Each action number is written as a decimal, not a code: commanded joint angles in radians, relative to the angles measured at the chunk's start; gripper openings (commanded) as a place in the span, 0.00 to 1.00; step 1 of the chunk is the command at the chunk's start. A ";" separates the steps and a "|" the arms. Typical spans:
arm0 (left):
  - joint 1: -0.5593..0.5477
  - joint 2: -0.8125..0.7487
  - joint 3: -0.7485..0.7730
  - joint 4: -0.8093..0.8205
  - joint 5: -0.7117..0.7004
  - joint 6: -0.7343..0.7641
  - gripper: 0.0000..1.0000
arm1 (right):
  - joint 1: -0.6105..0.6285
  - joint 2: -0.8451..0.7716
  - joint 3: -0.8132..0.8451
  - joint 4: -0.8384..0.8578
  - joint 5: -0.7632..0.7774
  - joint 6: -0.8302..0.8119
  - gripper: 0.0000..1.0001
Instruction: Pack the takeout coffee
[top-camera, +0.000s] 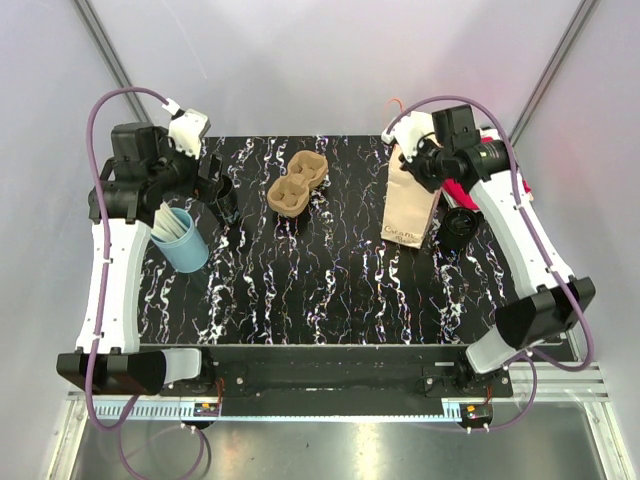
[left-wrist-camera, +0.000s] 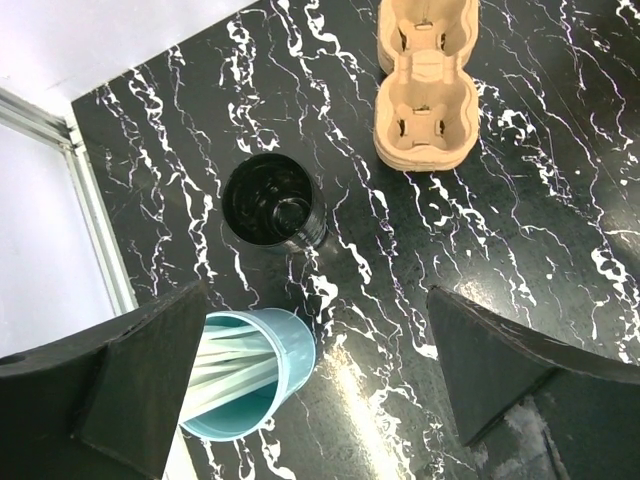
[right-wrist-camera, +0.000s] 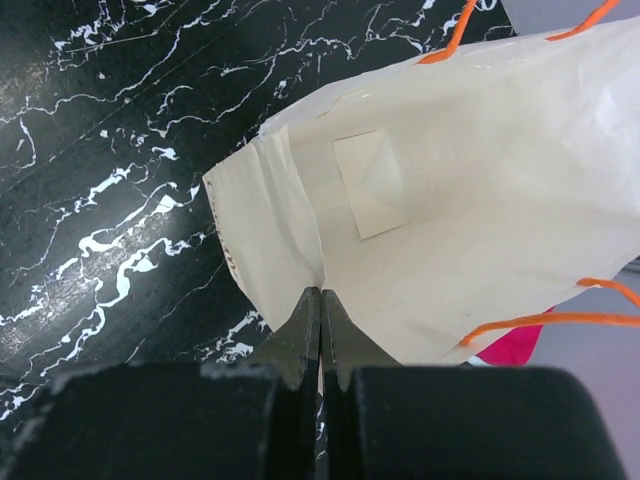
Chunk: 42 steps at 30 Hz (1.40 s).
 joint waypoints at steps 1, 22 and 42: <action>0.001 -0.030 -0.006 0.058 0.047 -0.013 0.99 | -0.002 -0.082 -0.026 0.023 0.010 -0.017 0.05; 0.001 -0.045 0.035 0.049 0.000 -0.022 0.99 | 0.085 0.088 0.579 -0.043 -0.254 0.212 0.94; 0.001 -0.125 -0.112 0.020 -0.157 0.016 0.99 | 0.206 0.769 0.834 0.196 -0.264 0.335 0.89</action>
